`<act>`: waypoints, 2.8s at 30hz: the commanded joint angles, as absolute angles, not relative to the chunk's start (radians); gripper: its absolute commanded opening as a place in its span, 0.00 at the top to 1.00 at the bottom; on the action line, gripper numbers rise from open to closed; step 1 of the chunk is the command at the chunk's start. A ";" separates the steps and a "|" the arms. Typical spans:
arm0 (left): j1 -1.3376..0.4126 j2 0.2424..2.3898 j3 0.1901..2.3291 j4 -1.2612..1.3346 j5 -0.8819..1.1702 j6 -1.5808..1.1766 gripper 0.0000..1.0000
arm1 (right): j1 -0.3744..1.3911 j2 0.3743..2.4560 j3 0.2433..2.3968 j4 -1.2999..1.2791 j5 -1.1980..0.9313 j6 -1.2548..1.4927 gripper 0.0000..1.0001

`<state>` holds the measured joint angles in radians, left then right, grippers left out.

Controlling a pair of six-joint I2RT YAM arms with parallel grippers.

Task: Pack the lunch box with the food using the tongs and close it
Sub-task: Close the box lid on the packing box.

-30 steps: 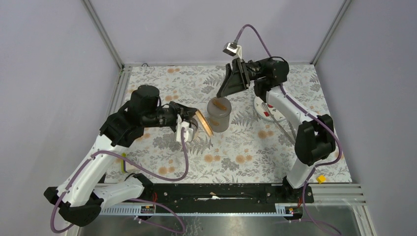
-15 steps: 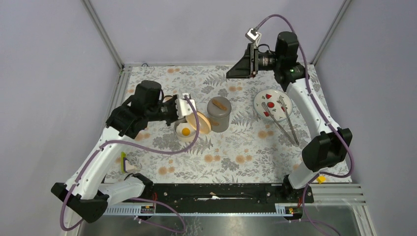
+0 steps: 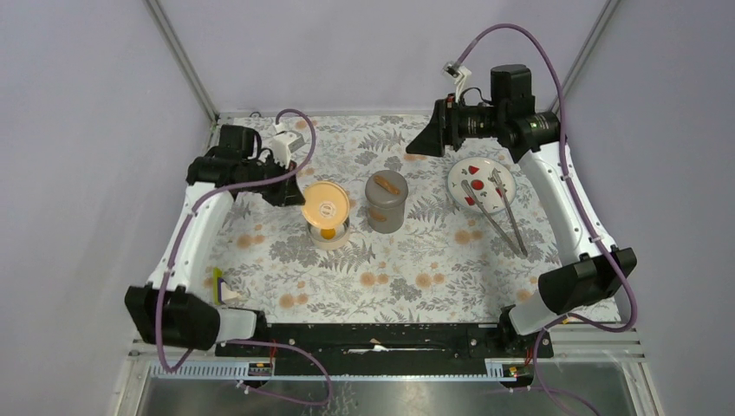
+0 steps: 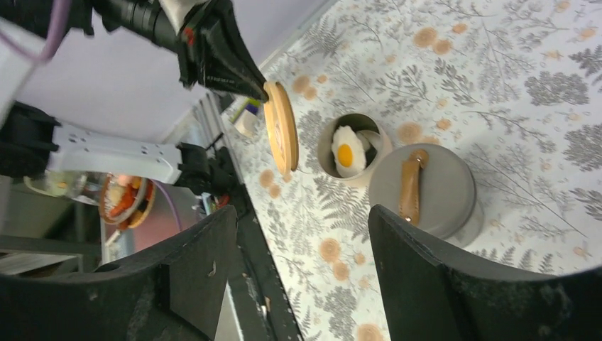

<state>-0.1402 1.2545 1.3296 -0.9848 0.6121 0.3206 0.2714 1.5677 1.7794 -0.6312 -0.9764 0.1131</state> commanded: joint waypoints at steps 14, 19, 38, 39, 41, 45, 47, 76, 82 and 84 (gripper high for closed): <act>-0.002 1.579 1.278 -1.107 0.819 -0.012 1.00 | 0.351 1.407 1.617 -0.675 -0.810 -0.113 0.24; -0.002 1.596 1.254 -1.060 0.745 -0.082 1.00 | 0.352 1.378 1.587 -0.659 -0.808 -0.113 0.24; 0.029 1.763 1.278 -1.002 0.704 -0.155 1.00 | 0.353 1.353 1.545 -0.655 -0.811 -0.128 0.21; 0.030 1.769 1.280 -1.003 0.703 -0.157 1.00 | 0.353 1.353 1.546 -0.654 -0.811 -0.127 0.21; 0.030 1.778 1.281 -1.003 0.706 -0.159 1.00 | 0.353 1.353 1.546 -0.653 -0.811 -0.129 0.21; 0.030 1.791 1.280 -1.002 0.707 -0.160 1.00 | 0.353 1.354 1.545 -0.653 -0.810 -0.131 0.21; 0.030 1.796 1.286 -1.003 0.711 -0.162 0.98 | 0.353 1.351 1.534 -0.643 -0.816 -0.124 0.21; -0.069 1.417 1.365 -0.862 0.478 0.182 0.09 | 0.355 1.367 1.567 -0.689 -0.808 -0.171 0.19; -0.270 1.278 1.174 -0.615 0.325 0.274 0.05 | 0.336 1.363 1.591 -0.720 -0.744 -0.194 0.14; -0.309 1.274 1.138 -0.573 0.303 0.275 0.06 | 0.318 1.366 1.584 -0.720 -0.754 -0.180 0.14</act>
